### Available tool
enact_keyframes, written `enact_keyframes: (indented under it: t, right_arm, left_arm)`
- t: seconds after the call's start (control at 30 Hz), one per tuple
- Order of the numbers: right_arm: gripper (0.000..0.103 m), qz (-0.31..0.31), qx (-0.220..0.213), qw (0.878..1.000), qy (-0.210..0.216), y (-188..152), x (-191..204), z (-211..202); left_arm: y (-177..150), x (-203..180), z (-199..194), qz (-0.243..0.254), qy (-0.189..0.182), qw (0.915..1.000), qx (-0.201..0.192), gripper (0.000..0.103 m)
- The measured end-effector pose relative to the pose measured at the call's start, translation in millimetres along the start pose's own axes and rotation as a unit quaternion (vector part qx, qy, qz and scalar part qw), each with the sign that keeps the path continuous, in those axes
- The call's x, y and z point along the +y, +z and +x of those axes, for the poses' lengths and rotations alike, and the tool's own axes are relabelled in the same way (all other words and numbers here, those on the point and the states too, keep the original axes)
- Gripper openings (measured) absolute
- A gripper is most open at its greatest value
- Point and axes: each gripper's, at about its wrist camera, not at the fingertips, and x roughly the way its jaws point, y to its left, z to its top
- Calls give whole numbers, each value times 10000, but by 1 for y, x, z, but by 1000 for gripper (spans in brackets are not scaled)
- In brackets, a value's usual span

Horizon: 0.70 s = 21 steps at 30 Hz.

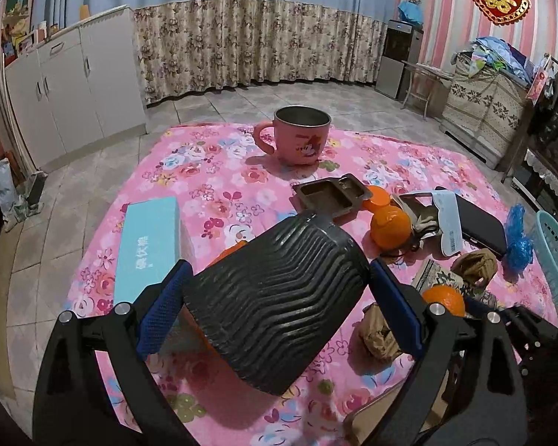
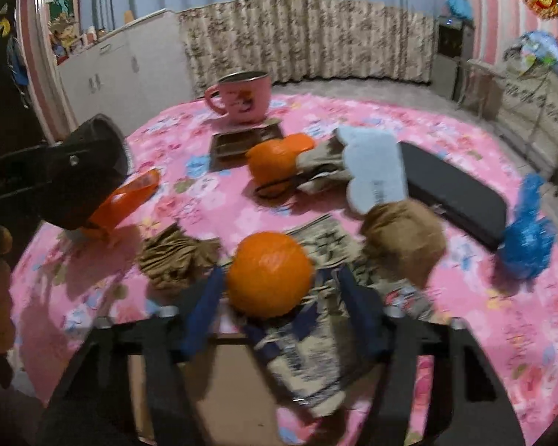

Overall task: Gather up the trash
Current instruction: 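Grasp the orange on the tray with the right tool while left holds the cup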

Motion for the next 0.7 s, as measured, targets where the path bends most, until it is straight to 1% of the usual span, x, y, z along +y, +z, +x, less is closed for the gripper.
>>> enact_keyframes:
  t: [0.13, 0.2, 0.5, 0.63, 0.7]
  right_arm:
    - [36, -56, -169, 9998, 124, 3, 1, -6]
    - [35, -64, -277, 9994, 201, 5, 0, -12]
    - [34, -192, -545, 9981, 193, 9, -8, -39]
    - [34, -288, -818, 9962, 53, 12, -16, -61]
    - [34, -253, -921, 9954, 56, 15, -25, -71]
  left_arm:
    - [0, -1, -2, 22, 2, 10000, -43, 92]
    - [1, -2, -3, 29, 3, 10000, -71, 92]
    - [2, -10, -5, 113, -21, 9999, -125, 92]
    - [3, -18, -9, 212, -44, 9996, -200, 92]
    - [3, -23, -10, 255, -69, 9994, -210, 92]
